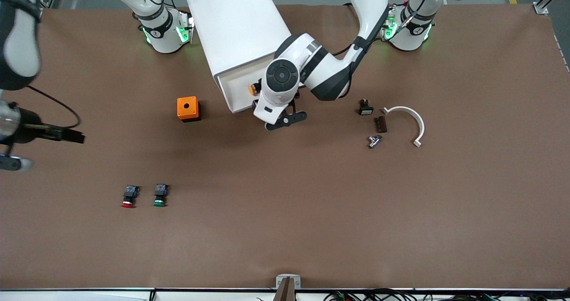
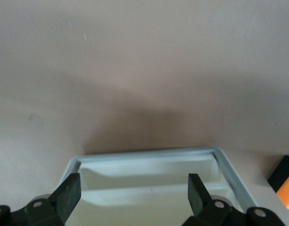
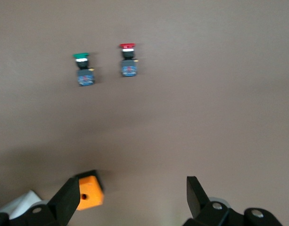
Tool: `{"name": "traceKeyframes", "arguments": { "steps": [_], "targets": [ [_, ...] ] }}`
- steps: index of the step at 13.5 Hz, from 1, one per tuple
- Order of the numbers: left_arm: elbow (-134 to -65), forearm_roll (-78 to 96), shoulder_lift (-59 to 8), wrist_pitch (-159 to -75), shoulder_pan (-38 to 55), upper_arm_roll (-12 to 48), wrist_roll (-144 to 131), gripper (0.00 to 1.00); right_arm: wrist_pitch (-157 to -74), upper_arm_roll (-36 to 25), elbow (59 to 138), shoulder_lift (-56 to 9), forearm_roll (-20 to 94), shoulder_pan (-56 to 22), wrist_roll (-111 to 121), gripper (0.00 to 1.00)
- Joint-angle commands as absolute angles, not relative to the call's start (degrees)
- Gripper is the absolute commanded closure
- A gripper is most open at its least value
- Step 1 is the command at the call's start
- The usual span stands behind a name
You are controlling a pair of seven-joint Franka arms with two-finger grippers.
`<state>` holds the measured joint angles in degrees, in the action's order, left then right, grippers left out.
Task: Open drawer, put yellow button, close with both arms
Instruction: 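Push the drawer shut with the left gripper while the right gripper withdraws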
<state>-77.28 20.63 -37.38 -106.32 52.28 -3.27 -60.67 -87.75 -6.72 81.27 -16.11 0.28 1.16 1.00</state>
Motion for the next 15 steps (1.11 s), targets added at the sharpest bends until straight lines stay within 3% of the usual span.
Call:
{"name": "traceKeyframes", "arguments": {
  "steps": [1, 4, 7, 11, 15],
  "targets": [
    [-79.27, 21.8, -36.48, -106.61, 53.35, -0.63, -64.23, 0.0, -86.75, -5.27, 81.03, -15.91, 0.0, 5.17, 6.5, 0.0],
    [-80.24, 21.71, -36.47, -106.44, 53.44, 2.98, -68.97, 0.0, -84.73, -5.1, 80.95, -15.91, 1.05, 7.03, 5.37, 0.0],
    [-80.33, 21.71, -36.56, -106.35, 53.44, 4.57, -71.54, 0.0, -84.46, -4.75, 80.95, -15.73, 0.62, 3.89, -1.9, 0.0],
    [-80.07, 20.31, -36.74, -106.61, 55.81, 4.31, -71.72, 0.0, -84.64, -4.83, 80.86, -15.82, 0.18, 2.55, 1.47, 0.0],
    [-79.54, 11.19, -34.72, -106.61, 52.22, 1.33, -71.11, 0.0, -84.81, -4.92, 80.34, -15.82, -2.1, 1.58, 2.11, 0.0]
  ]
}}
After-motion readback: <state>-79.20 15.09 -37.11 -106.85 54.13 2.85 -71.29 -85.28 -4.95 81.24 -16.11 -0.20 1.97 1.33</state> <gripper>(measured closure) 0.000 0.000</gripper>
